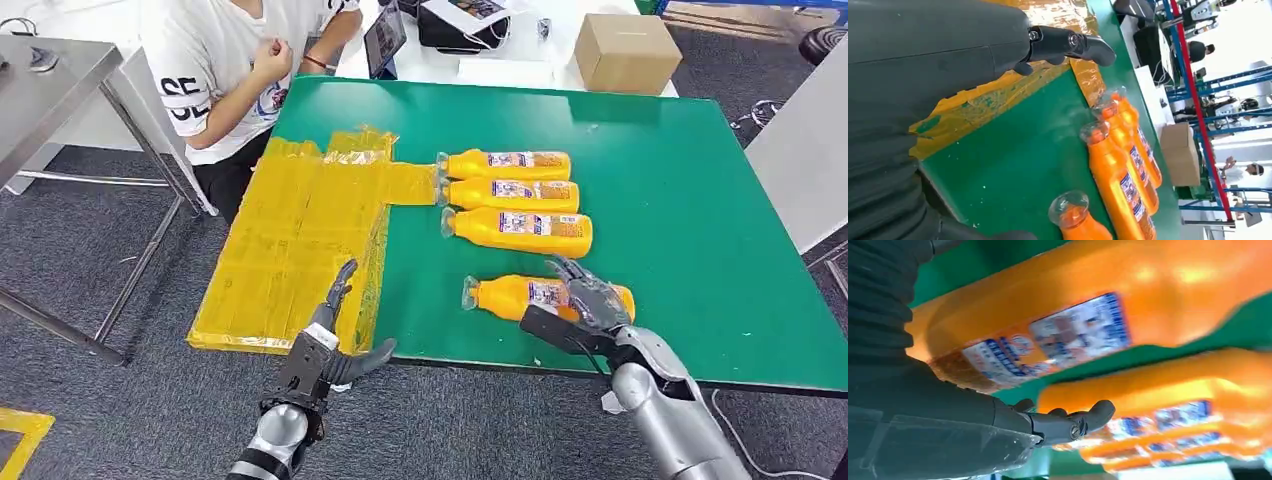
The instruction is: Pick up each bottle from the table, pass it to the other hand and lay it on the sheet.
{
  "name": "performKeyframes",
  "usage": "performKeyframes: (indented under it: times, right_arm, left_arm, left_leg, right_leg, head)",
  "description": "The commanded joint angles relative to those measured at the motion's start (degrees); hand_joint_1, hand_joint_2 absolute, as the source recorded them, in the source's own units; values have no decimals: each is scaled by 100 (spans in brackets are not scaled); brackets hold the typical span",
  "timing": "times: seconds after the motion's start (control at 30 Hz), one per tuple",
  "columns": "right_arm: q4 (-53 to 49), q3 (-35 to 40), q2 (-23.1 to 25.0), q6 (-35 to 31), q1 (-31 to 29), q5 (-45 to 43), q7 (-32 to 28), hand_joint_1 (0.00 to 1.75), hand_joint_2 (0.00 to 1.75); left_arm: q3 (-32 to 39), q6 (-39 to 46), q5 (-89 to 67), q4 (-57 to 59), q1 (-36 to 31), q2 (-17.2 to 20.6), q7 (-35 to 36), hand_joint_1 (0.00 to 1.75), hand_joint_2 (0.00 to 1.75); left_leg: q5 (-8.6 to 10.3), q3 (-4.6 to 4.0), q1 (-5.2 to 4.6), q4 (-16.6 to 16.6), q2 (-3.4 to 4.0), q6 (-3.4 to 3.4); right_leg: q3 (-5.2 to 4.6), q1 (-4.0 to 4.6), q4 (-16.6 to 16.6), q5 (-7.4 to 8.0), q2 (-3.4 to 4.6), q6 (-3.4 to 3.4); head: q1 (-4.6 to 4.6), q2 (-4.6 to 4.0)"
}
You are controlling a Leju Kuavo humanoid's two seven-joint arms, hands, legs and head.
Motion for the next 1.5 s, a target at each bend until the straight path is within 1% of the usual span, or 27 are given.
performKeyframes:
  times: [0.03,0.07,0.1,0.13,0.2,0.23,0.27,0.3,0.33,0.37,0.43,0.47,0.5,0.6,0.67,0.77,0.87,0.9,0.97,1.13,1.2,1.3,1.37,1.4,1.43,1.47,1.5]
  right_arm:
    - [465,39,-132,-22,-277,28,158,0,175]
    - [458,23,-146,-23,-279,31,165,0,175]
    - [468,-6,-152,-62,-280,77,233,0,175]
    - [501,-25,-156,-50,-287,76,233,0,175]
    - [548,-41,-165,-26,-297,76,238,0,175]
    - [548,-41,-165,-26,-297,76,238,0,175]
    - [548,-41,-165,-26,-297,76,238,0,175]
    - [548,-41,-165,-26,-297,76,238,0,175]
    - [548,-41,-165,-26,-297,76,238,0,175]
    - [548,-41,-165,-26,-297,76,238,0,175]
    - [711,-27,-197,112,-326,83,344,0,175]
    - [821,-1,-250,209,-344,108,401,0,175]
    - [942,19,-276,256,-374,93,420,0,175]
    - [1357,83,-376,490,-493,-55,423,0,175]
    - [1584,96,-400,604,-586,-126,441,0,175]
    - [1939,234,-474,878,-802,-208,488,0,175]
    - [2172,381,-481,987,-923,-267,432,0,175]
    - [2172,381,-481,987,-923,-267,432,0,175]
    - [2172,381,-481,987,-923,-267,432,0,175]
    - [2167,390,-465,983,-923,-262,437,0,175]
    - [2167,390,-465,983,-923,-262,437,0,175]
    - [2167,390,-465,983,-923,-262,437,0,175]
    - [2167,390,-465,983,-923,-262,437,0,175]
    - [2166,394,-464,995,-917,-279,430,9,175]
    - [2161,415,-476,1011,-917,-297,425,131,175]
    - [2161,474,-509,1043,-910,-357,418,154,175]
    - [2162,486,-520,1064,-903,-409,410,171,175]
  left_arm:
    - [30,14,15,361,-189,117,33,0,175]
    - [31,5,15,347,-180,118,34,0,175]
    - [36,2,12,344,-174,113,43,0,175]
    - [34,-12,10,351,-173,109,49,0,175]
    - [30,-16,5,362,-178,108,55,0,175]
    - [30,-16,5,362,-178,108,55,0,175]
    - [30,-16,5,362,-178,108,55,0,175]
    - [30,-16,5,362,-178,108,55,0,175]
    - [30,-16,5,362,-178,108,55,0,175]
    - [30,-16,5,362,-178,108,55,0,175]
    - [20,-26,4,386,-192,105,58,0,175]
    - [14,-29,4,400,-200,104,59,0,175]
    - [15,-27,9,430,-219,106,70,0,175]
    - [21,-22,27,604,-299,112,70,0,175]
    - [10,-36,37,670,-323,114,57,0,175]
    - [-7,-51,65,766,-382,115,40,0,175]
    - [-34,-87,100,853,-431,110,35,0,175]
    - [-34,-87,100,853,-431,110,35,0,175]
    - [-34,-87,100,853,-431,110,35,0,175]
    - [-35,-87,100,852,-433,107,35,0,175]
    - [-35,-87,100,852,-433,107,35,0,175]
    - [-35,-87,100,852,-433,107,35,0,175]
    - [-35,-87,100,852,-433,107,35,0,175]
    - [-38,-91,102,857,-435,110,35,0,175]
    - [-41,-91,108,866,-441,111,34,0,175]
    - [-52,-100,129,899,-466,113,31,0,175]
    - [-55,-101,139,916,-477,113,29,0,175]
  left_leg:
    - [-8,24,3,-5,11,-10]
    - [-14,34,5,-3,15,-13]
    - [-7,22,3,-4,8,-9]
    - [-13,38,7,-6,12,-14]
    - [-5,17,3,-4,7,-7]
    - [-11,30,4,-4,13,-10]
    - [-6,19,4,-4,10,-8]
    - [-13,37,5,-7,16,-12]
    - [-9,25,5,-4,14,-9]
    - [-15,37,6,-4,16,-12]
    - [-6,20,3,-5,9,-8]
    - [-11,35,5,-7,11,-12]
    - [-6,20,4,-6,6,-8]
    - [-14,43,8,-6,8,-14]
    - [-4,26,5,-7,-2,-7]
    - [-11,42,10,-8,6,-12]
    - [-8,36,6,-8,9,-10]
    - [-9,48,10,-11,10,-14]
    - [-4,34,8,-6,2,-9]
    - [-11,58,11,-9,10,-15]
    - [-5,43,8,-5,8,-9]
    - [-10,60,12,-8,10,-13]
    - [-5,47,8,-5,8,-8]
    - [-8,58,10,-7,9,-11]
    - [-5,49,9,-4,8,-8]
    - [-8,60,11,-7,8,-12]
    - [-6,52,10,-5,6,-10]
  right_leg:
    - [20,2,-4,-5,15,-10]
    - [29,5,-3,-8,21,-14]
    - [19,3,-4,-5,11,-9]
    - [34,6,-7,-8,18,-15]
    - [14,2,-4,-2,11,-7]
    - [25,3,-5,-6,19,-11]
    - [16,3,-5,-3,14,-8]
    - [32,5,-8,-7,22,-13]
    - [21,4,-5,-4,19,-11]
    - [33,5,-5,-8,23,-14]
    - [16,2,-4,-3,13,-9]
    - [32,4,-8,-7,17,-13]
    - [18,3,-7,-3,10,-9]
    - [41,7,-10,-9,15,-15]
    - [26,4,-11,-3,2,-8]
    - [42,9,-15,-5,13,-13]
    - [34,6,-12,-3,14,-11]
    - [46,9,-18,-3,16,-14]
    - [33,7,-12,-1,5,-8]
    - [52,11,-16,-4,17,-15]
    - [36,8,-11,0,10,-7]
    - [54,11,-16,-3,15,-12]
    - [43,8,-11,0,10,-7]
    - [54,9,-13,-3,12,-10]
    - [46,8,-12,0,10,-7]
    - [58,10,-15,-3,12,-11]
    - [51,9,-13,-1,9,-9]
  head:
    - [-2,0]
    - [0,0]
    - [-2,0]
    - [0,0]
    - [-2,0]
    - [0,0]
    - [-2,0]
    - [0,0]
    - [-2,0]
    - [0,0]
    - [0,0]
    - [-2,0]
    - [0,0]
    - [-2,0]
    - [-2,0]
    - [0,0]
    - [-4,0]
    - [0,0]
    - [-2,0]
    - [-2,0]
    - [-2,0]
    - [-2,0]
    - [0,0]
    - [-2,0]
    - [0,0]
    - [-2,0]
    - [0,0]
